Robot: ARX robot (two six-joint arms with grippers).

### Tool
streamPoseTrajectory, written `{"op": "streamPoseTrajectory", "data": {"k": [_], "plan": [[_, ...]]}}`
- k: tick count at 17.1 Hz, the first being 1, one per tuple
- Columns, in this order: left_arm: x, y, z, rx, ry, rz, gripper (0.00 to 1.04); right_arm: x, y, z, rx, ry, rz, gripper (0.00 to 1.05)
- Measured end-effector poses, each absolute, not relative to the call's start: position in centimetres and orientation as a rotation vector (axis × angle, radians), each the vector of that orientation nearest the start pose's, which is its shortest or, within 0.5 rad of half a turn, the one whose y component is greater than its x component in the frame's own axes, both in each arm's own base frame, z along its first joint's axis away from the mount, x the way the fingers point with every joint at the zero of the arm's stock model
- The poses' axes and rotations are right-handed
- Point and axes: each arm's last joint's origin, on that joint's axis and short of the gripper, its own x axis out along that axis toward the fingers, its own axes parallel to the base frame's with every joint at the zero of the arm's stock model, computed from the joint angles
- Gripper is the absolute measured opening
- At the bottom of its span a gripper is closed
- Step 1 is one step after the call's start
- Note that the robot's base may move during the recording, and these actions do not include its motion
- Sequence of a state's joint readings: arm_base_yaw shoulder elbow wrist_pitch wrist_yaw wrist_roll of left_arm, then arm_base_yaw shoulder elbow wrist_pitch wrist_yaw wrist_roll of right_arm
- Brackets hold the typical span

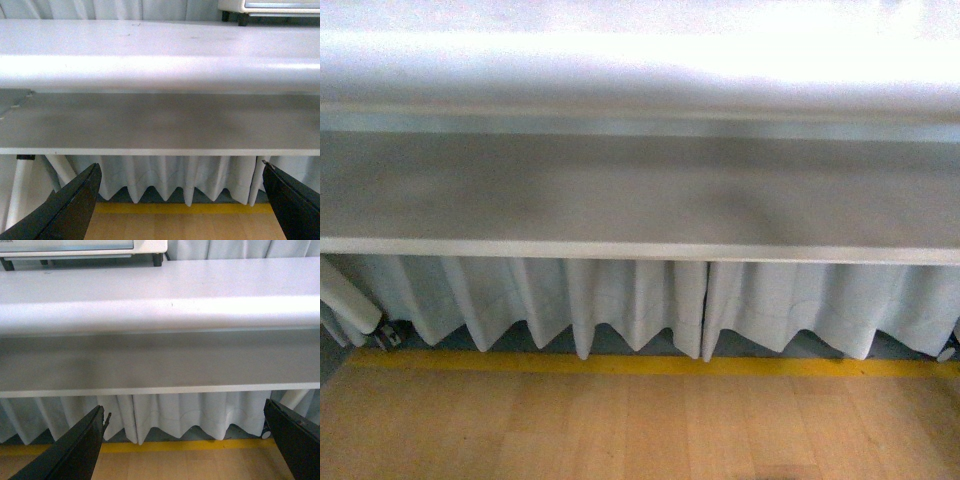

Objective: Open oven

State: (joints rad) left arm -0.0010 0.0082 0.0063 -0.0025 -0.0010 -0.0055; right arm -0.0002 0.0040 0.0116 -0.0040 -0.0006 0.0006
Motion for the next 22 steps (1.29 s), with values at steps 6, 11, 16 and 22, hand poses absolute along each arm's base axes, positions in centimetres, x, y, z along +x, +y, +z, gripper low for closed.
{"op": "streamPoseTrajectory", "data": {"k": [6,11,16,22], "plan": [[9.78,-0.01,16.47,-0.001,0.005,0.000,0.98,9.72,0.00,16.68,-0.001,-0.004,0.000,0.98],[9.78,-0.01,16.46,0.000,0.006,0.000,0.98,9.72,0.00,16.69,-0.001,-0.005,0.000,0.98],[9.78,-0.01,16.47,0.000,0.005,-0.001,0.98,9.72,0.00,16.68,0.000,-0.004,0.000,0.98],[9.78,-0.01,16.46,0.001,0.007,-0.001,0.98,9.73,0.00,16.66,-0.001,-0.002,0.000,0.98]]}}
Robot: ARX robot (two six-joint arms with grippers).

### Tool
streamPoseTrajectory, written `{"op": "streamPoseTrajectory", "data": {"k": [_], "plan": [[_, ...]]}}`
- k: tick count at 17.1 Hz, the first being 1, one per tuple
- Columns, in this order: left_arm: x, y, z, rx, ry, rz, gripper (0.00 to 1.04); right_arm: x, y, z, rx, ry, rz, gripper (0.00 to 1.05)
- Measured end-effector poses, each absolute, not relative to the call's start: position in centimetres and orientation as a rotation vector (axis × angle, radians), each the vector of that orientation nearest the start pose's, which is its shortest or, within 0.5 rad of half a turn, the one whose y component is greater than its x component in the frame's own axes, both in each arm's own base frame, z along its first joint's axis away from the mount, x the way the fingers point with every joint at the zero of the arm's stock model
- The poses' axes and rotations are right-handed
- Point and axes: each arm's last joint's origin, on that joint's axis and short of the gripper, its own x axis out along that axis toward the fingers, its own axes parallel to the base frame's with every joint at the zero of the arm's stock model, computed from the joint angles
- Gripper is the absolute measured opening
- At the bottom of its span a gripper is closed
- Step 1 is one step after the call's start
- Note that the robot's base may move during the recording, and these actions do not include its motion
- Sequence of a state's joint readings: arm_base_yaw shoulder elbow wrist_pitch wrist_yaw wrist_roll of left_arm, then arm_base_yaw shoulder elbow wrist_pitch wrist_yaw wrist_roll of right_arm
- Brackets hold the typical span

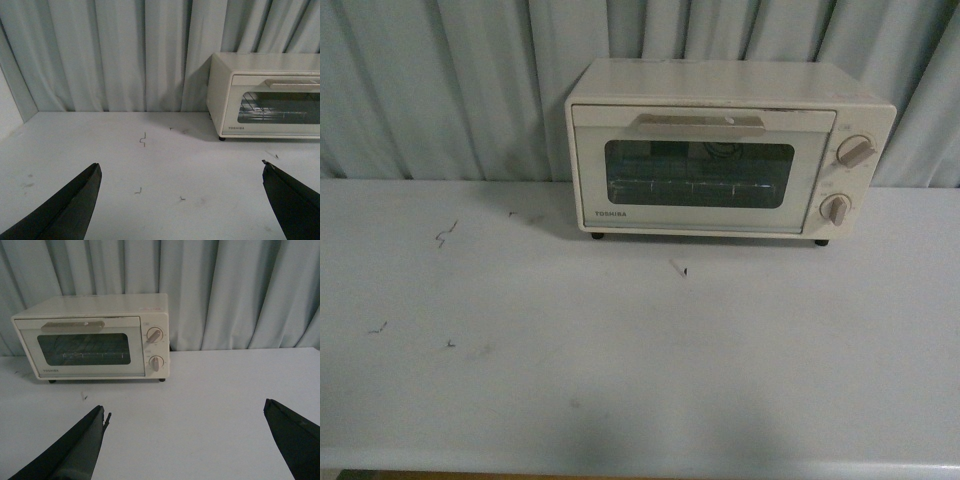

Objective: Open oven

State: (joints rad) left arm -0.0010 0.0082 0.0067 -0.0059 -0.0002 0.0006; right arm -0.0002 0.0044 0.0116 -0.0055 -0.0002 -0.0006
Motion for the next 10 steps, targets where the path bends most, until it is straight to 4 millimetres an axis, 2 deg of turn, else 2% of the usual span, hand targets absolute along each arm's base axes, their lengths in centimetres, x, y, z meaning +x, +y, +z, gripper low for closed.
{"op": "streamPoseTrajectory", "data": {"k": [10], "plan": [[9.78,-0.01,16.49,0.001,0.004,-0.001,0.98,9.72,0.00,16.68,-0.001,-0.004,0.000,0.98]]}}
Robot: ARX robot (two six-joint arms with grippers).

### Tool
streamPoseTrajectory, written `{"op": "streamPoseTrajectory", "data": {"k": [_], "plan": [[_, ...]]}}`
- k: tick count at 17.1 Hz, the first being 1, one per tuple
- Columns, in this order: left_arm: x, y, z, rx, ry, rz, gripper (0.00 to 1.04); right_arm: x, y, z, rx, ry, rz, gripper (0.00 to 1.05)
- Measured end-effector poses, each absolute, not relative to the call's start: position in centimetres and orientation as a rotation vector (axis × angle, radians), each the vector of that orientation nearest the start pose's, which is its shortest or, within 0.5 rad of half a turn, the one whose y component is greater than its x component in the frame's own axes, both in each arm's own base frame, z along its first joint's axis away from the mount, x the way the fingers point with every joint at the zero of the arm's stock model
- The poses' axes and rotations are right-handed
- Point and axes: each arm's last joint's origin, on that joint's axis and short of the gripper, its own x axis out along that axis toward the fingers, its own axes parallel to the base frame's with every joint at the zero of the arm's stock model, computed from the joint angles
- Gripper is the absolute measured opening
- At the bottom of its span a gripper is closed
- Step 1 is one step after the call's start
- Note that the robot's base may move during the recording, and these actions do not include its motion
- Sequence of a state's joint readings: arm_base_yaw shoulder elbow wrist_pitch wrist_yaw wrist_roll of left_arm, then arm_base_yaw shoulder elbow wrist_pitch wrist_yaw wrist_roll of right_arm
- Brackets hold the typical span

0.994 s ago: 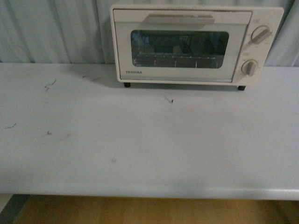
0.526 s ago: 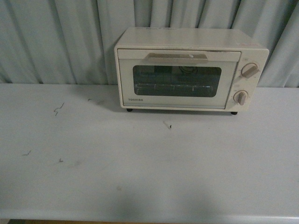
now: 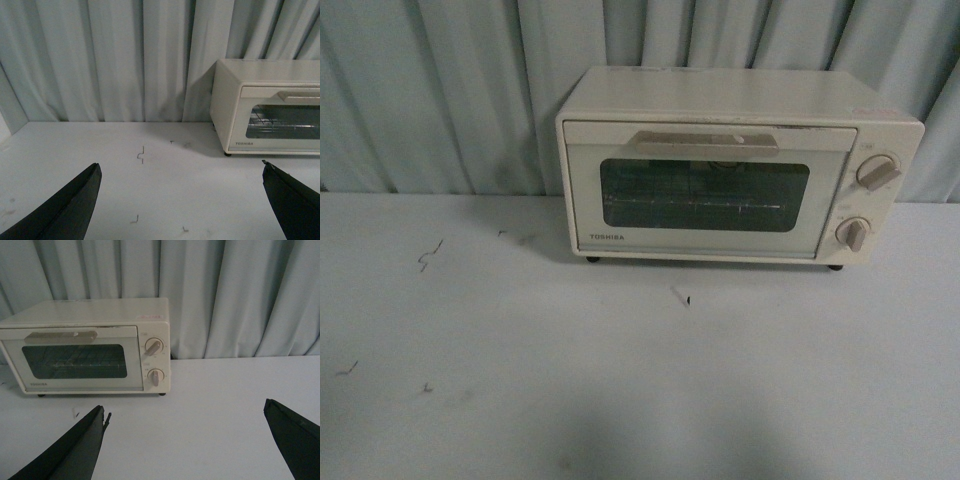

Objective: Open oven

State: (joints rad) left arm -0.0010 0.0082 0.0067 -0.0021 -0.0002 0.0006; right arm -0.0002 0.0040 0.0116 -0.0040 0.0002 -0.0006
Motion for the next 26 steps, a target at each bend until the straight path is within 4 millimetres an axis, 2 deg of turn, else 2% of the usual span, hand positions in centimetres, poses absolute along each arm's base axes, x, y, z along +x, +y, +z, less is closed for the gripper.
{"op": "streamPoseTrajectory", "data": {"k": [12,13,14,15,16,17,18,19,21,24,26], "plan": [[9.8,0.0,16.3,-0.005,0.023,-0.008,0.98,9.7,0.0,16.7,-0.001,-0.004,0.000,0.98],[9.8,-0.4,16.5,-0.133,0.264,-0.078,0.98,9.7,0.0,16.7,-0.001,-0.004,-0.002,0.98],[11.1,-2.1,17.2,-0.332,0.464,-0.140,0.98,9.7,0.0,16.7,-0.001,-0.004,0.002,0.98],[11.8,-2.9,17.1,-0.390,0.503,-0.160,0.98,9.7,0.0,16.7,-0.001,-0.004,0.001,0.98],[12.8,-4.6,16.5,-0.548,0.586,-0.160,0.98,9.7,0.0,16.7,-0.001,-0.004,-0.002,0.98],[13.6,-5.5,15.8,-0.619,0.633,-0.130,0.98,9.7,0.0,16.7,-0.001,-0.003,-0.001,0.98],[15.0,-7.2,14.9,-0.749,0.698,-0.076,0.98,9.7,0.0,16.7,-0.001,-0.004,0.000,0.98],[15.9,-8.1,14.5,-0.814,0.724,-0.059,0.98,9.7,0.0,16.7,-0.001,-0.004,0.000,0.98],[19.0,-11.0,13.5,-0.992,0.755,-0.004,0.98,9.7,0.0,16.7,-0.001,-0.004,0.000,0.98],[22.6,-13.2,10.3,-1.079,0.816,0.097,0.98,9.7,0.0,16.7,-0.001,-0.004,0.000,0.98],[24.4,-13.8,9.4,-1.099,0.816,0.121,0.98,9.7,0.0,16.7,-0.001,-0.004,0.000,0.98]]}}
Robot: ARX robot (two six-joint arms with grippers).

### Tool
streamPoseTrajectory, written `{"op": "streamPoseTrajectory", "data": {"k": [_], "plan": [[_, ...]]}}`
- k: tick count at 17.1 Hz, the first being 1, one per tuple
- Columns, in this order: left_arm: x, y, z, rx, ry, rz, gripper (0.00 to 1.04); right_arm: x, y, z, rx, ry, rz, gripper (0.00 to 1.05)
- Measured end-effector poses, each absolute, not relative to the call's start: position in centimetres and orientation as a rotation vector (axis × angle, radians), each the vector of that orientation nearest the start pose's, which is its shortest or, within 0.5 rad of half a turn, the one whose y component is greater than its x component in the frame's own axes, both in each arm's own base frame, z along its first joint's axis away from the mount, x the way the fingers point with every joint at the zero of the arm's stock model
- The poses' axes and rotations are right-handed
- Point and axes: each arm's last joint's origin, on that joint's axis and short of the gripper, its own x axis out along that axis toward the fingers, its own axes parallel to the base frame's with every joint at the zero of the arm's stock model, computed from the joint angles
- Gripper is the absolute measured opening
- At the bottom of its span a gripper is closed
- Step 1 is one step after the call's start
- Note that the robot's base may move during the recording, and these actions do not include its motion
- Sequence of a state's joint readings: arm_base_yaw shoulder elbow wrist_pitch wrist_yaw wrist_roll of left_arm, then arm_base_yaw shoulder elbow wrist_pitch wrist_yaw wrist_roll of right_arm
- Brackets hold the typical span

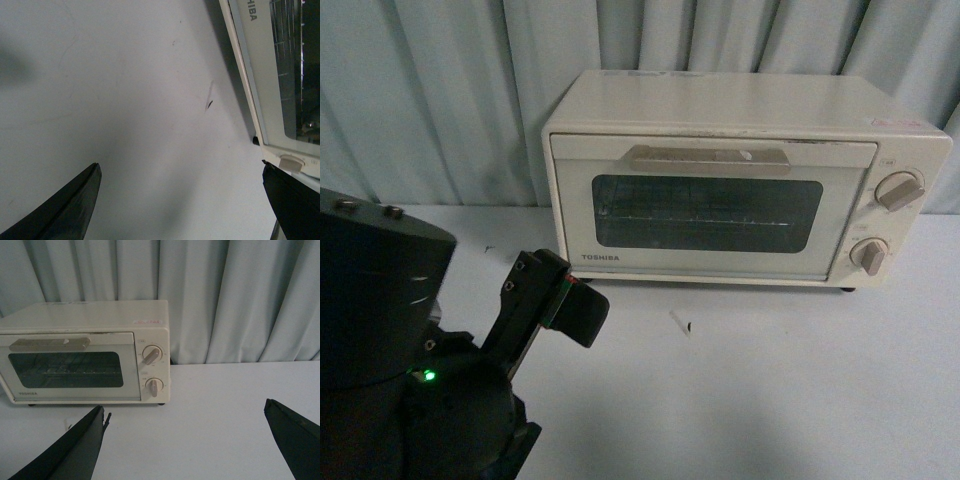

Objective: Open oven

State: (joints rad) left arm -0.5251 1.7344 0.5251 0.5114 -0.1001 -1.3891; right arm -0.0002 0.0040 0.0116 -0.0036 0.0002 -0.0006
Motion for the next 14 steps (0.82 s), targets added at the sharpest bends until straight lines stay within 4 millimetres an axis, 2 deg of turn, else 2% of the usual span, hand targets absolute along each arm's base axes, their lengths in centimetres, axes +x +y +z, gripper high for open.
{"op": "streamPoseTrajectory", "data": {"k": [2,5,14], "plan": [[26.1,-14.0,8.6,-1.108,0.808,0.140,0.98,9.7,0.0,16.7,-0.001,-0.004,0.000,0.98],[27.8,-14.3,7.8,-1.137,0.796,0.155,0.98,9.7,0.0,16.7,-0.001,-0.004,0.000,0.98],[29.2,-16.5,5.2,-1.290,0.800,0.215,0.98,9.7,0.0,16.7,-0.001,-0.004,0.000,0.98]]}}
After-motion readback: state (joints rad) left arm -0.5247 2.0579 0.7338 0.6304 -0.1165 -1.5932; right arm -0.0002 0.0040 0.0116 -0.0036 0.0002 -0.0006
